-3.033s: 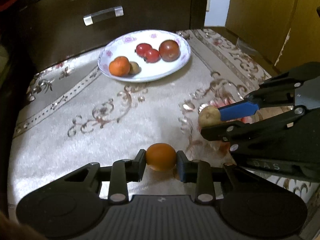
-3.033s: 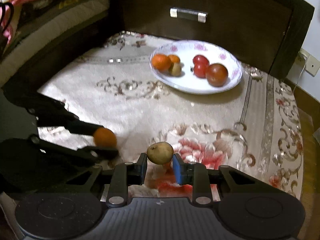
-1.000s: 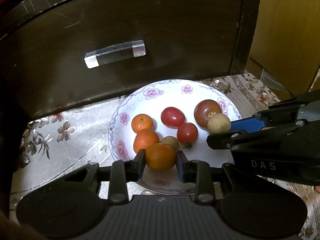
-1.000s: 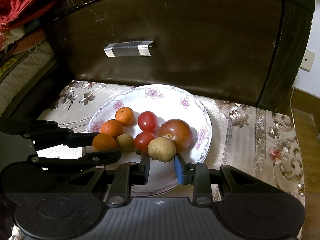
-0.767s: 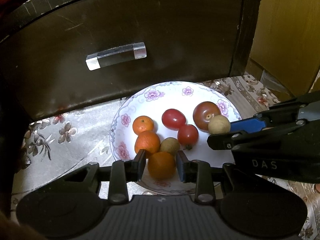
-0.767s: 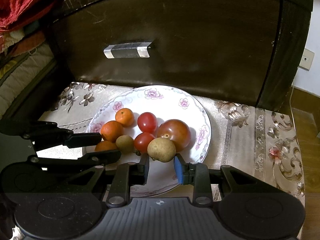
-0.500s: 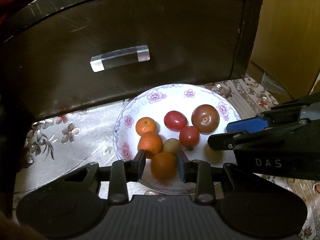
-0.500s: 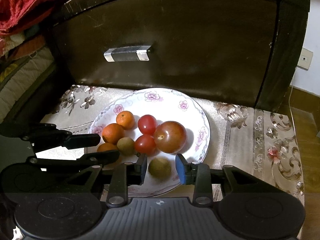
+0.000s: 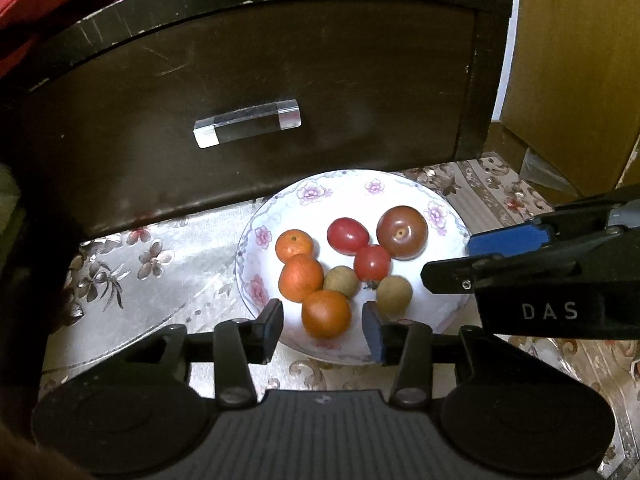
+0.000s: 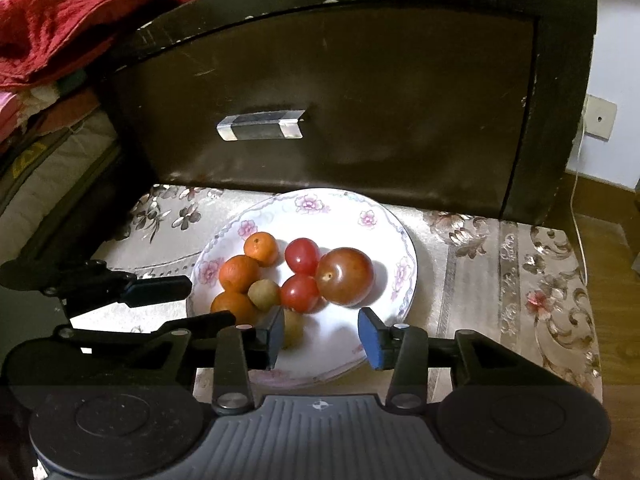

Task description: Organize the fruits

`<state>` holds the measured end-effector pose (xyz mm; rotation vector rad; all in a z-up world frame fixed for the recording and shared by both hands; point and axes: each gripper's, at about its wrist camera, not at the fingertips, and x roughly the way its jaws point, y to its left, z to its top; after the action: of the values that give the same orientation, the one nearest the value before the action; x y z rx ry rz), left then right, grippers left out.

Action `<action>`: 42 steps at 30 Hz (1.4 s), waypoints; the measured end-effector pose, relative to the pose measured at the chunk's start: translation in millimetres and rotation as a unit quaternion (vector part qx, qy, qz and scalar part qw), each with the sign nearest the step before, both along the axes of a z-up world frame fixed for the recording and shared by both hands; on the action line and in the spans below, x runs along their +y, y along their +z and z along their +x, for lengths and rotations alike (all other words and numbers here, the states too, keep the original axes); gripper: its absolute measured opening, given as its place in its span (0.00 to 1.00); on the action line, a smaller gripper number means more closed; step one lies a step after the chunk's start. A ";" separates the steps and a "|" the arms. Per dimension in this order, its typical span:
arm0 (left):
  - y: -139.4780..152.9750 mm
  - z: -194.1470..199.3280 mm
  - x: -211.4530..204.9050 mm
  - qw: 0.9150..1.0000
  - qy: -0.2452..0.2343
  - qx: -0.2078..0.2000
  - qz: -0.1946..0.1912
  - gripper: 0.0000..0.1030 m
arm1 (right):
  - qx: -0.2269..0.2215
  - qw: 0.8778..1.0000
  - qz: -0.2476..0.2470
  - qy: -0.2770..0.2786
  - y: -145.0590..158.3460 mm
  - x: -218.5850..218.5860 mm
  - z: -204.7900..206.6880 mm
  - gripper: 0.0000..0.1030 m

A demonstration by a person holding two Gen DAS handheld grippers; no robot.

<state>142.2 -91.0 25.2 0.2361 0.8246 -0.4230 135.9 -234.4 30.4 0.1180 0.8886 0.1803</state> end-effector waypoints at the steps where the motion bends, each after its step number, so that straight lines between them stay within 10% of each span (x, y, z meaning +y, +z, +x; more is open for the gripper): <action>1: 0.6 -2.2 0.4 1.000 0.002 0.000 0.000 0.51 | -0.001 1.000 -0.002 -0.002 0.9 0.3 -2.8 0.39; 23: 13.9 -33.7 17.4 0.996 0.086 -0.016 0.005 0.90 | -0.013 0.999 -0.020 -0.034 17.5 1.8 -42.1 0.44; 42: 16.7 -64.2 26.2 0.994 0.108 0.007 -0.007 0.92 | -0.007 0.999 -0.030 -0.043 22.9 10.4 -78.2 0.44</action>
<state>78.0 -64.9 41.9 0.1287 0.8510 -0.2274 57.6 -224.0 53.4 0.0988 0.8725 0.0734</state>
